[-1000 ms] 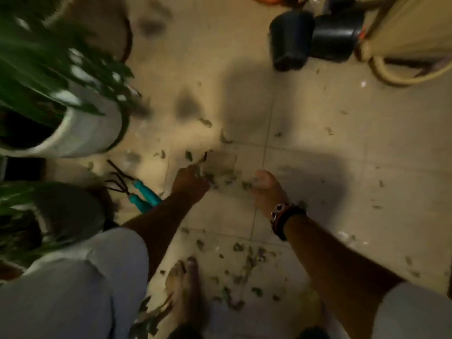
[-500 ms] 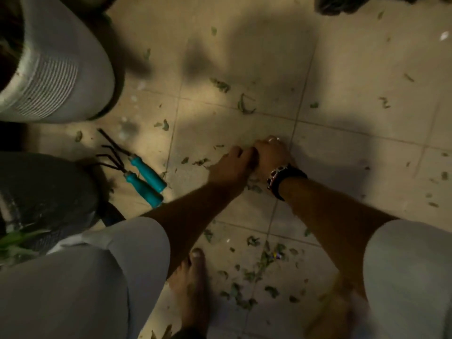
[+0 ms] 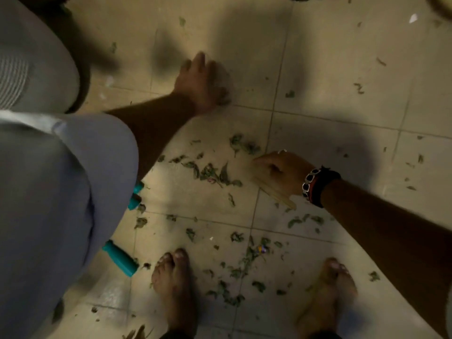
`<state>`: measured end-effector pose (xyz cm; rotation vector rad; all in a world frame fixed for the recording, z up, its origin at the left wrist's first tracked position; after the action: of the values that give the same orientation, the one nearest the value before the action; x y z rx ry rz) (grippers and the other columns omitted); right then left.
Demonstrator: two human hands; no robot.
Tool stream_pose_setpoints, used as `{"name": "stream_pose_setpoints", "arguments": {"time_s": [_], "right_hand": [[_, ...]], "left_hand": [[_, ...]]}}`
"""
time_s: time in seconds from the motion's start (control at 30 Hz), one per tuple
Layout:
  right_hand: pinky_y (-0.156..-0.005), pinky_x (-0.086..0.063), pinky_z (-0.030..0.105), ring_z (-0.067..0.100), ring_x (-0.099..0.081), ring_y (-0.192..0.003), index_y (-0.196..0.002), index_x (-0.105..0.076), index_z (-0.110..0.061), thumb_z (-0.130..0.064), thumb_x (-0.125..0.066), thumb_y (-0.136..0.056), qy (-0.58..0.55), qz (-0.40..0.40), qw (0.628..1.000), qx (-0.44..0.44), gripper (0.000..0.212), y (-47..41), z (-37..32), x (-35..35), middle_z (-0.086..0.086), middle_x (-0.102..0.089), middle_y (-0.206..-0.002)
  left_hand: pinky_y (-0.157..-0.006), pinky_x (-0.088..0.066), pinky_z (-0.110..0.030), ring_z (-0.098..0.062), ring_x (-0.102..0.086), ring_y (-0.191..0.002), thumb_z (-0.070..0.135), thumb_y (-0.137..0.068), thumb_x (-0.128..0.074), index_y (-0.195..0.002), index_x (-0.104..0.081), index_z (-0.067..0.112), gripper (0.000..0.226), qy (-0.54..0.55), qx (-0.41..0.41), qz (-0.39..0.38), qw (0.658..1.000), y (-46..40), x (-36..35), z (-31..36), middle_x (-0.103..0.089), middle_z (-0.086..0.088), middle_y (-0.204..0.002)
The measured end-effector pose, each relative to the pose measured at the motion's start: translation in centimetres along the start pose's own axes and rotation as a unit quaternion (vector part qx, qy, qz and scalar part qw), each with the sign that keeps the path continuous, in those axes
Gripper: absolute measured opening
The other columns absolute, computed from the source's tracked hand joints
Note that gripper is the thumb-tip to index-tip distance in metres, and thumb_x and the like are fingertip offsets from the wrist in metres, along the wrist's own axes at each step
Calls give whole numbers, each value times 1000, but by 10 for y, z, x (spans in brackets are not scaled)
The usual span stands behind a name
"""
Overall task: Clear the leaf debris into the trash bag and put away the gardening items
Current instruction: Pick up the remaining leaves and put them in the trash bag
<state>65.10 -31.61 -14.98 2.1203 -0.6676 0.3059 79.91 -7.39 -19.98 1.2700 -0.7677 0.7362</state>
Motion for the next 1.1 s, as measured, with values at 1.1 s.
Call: {"name": "stream_pose_setpoints", "arguments": {"time_s": [1.1], "right_hand": [[-47, -48, 32, 34, -64, -57, -98, -75, -21, -28, -51, -81, 183, 312, 931, -51, 30, 101, 19, -47, 11, -66, -66]], "left_hand": [[-101, -49, -52, -36, -52, -126, 22, -88, -61, -129, -57, 13, 41, 146, -157, 130, 968, 267, -132, 51, -56, -20, -137]]}}
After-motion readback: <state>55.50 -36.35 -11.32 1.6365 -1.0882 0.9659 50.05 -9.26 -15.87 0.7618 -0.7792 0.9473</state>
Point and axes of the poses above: each hand's wrist, its own y-axis away from the middle knuckle, its own x-axis out of the back of the hand, z = x × y, the point moved 3 cm from there along -y, towards the middle knuckle
